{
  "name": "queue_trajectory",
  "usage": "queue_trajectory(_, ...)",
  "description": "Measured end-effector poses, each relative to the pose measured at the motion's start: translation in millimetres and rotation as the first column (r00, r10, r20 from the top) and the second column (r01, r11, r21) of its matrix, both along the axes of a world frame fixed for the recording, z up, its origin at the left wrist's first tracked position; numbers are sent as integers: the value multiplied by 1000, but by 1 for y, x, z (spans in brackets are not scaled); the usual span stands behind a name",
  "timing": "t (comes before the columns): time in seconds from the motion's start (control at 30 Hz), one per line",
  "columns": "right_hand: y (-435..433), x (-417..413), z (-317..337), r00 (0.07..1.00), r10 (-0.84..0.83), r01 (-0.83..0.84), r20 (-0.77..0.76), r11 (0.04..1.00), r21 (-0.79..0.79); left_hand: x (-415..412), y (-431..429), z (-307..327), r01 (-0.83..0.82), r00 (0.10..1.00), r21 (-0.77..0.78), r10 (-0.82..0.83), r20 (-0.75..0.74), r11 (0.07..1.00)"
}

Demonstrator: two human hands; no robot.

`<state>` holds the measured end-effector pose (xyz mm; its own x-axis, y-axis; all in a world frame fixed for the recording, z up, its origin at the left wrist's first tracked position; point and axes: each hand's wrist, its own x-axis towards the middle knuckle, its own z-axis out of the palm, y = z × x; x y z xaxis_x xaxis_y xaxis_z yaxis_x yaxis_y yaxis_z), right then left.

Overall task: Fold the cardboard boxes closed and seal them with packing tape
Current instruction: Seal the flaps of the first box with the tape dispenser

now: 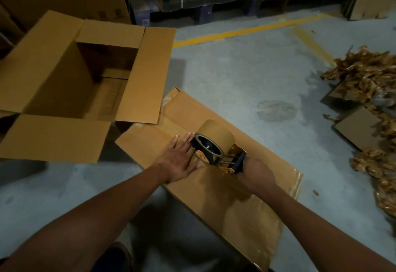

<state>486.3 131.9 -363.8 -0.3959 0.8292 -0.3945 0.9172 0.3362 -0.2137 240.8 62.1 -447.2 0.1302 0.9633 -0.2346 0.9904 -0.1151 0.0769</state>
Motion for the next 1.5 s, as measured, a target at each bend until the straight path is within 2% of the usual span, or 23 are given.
queue_trajectory(0.33, 0, -2, -3, 999, -41, 41, 16, 999, -10, 12, 7, 1, -58, 998, -42, 59, 21, 997)
queue_trajectory(0.53, 7, 13, -8, 993, -113, 113, 13, 994, 4, 22, 47, -2, 50, 999, -63, -51, -11, 997)
queue_trajectory(0.67, 20, 8, -5, 988, -151, 151, -45, 988, 11, 17, 79, -5, 126, 987, -62, -131, -93, 990)
queue_trajectory(0.83, 22, -3, -5, 982, -171, 170, -83, 985, -22, 7, 91, 5, 120, 977, -133, -141, -158, 984)
queue_trajectory(1.0, 18, -45, -10, 974, -129, 121, -188, 991, -55, -34, 98, 24, 28, 967, -269, -94, -237, 963)
queue_trajectory(1.1, 13, -54, -13, 965, -159, 146, -208, 986, -75, -37, 95, 29, 3, 958, -309, -91, -271, 951)
queue_trajectory(1.3, -8, -27, -6, 959, -239, 227, -154, 970, -90, -29, 93, 30, -36, 976, -301, -31, -215, 953)
queue_trajectory(1.5, -31, -6, 6, 963, -243, 234, -118, 969, -83, -8, 78, 33, -86, 990, -304, 48, -129, 949)
